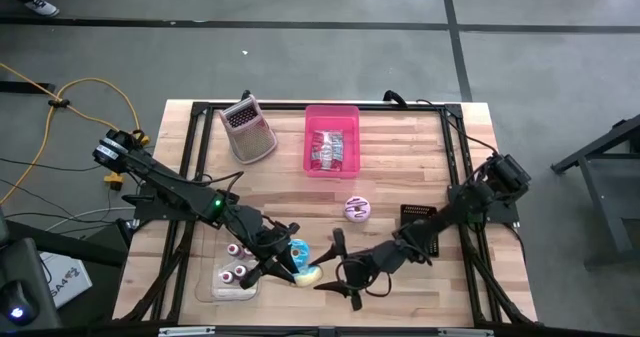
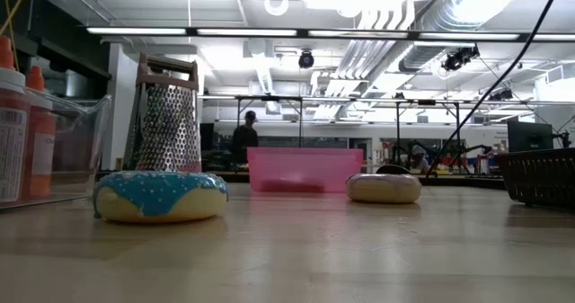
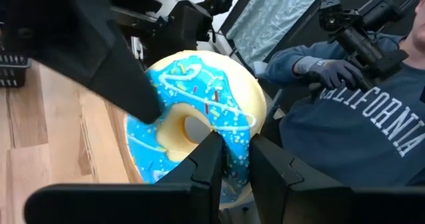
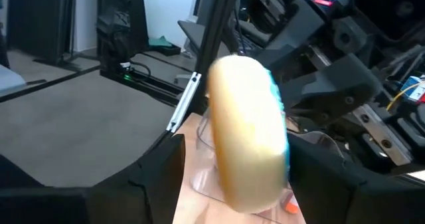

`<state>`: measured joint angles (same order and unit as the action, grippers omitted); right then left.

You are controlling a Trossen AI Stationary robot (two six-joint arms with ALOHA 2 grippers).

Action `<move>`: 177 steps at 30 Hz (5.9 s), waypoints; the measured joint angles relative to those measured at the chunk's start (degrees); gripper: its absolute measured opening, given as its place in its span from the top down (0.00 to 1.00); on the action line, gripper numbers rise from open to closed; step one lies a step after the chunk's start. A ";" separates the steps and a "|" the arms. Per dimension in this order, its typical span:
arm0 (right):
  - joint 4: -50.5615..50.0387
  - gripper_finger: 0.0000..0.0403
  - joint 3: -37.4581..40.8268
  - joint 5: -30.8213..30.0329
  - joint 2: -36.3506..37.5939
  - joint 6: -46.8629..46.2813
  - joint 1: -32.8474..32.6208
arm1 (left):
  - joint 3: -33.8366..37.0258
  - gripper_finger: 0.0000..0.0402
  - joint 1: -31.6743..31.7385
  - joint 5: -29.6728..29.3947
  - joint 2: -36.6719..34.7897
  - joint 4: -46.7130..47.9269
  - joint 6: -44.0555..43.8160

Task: Pick & Place Food Item
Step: Put the top left light blue donut into the black bin

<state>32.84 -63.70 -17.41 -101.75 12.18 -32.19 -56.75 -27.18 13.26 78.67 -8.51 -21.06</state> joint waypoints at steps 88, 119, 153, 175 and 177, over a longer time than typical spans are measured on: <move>-95.39 0.81 0.02 -19.48 11.39 -71.78 -8.95 | 0.00 0.58 -0.48 -1.09 0.00 -0.11 0.00; -117.86 0.81 0.02 -15.91 11.37 -87.19 -9.06 | 0.00 0.58 -0.48 -1.07 -0.01 -0.11 0.04; -121.52 0.69 0.02 -0.52 11.34 -101.36 -14.70 | 0.00 0.58 -0.48 -1.07 -0.02 -0.11 0.04; -121.10 0.51 0.02 -0.73 11.34 -101.47 -14.70 | 0.00 0.58 -0.48 -1.07 -0.02 -0.11 0.04; -120.77 0.52 0.02 -1.28 11.34 -101.40 -14.70 | 0.00 0.58 -0.49 -1.07 -0.02 -0.12 0.04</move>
<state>-87.93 -63.68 -18.69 -90.41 -89.22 -46.89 -56.75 -27.67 12.19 78.65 -8.63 -21.02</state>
